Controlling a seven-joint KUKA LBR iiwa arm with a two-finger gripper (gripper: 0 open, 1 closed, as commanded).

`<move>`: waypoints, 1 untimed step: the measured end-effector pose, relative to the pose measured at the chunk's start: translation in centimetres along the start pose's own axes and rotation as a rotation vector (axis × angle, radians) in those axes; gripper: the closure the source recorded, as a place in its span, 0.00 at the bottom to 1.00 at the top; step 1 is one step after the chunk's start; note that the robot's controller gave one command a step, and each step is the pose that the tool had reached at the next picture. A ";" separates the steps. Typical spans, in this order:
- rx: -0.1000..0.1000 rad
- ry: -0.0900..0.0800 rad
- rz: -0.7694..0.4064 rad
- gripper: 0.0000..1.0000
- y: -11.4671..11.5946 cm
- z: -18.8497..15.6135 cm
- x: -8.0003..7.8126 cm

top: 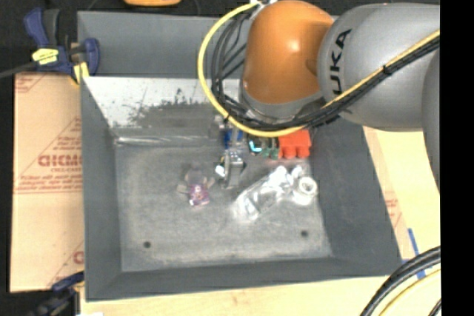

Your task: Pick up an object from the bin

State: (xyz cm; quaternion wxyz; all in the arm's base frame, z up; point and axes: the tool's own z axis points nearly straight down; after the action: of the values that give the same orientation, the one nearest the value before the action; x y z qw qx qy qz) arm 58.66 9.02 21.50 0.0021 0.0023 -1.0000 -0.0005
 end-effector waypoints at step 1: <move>0.002 -0.003 -0.505 0.00 2.8 14.6 -1.0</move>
Offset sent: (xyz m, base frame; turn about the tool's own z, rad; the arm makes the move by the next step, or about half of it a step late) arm 0.0094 0.0289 -0.1450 -0.5054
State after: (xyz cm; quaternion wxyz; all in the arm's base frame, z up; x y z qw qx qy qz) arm 59.61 11.87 6.86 0.0004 0.2519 -0.9677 -0.0001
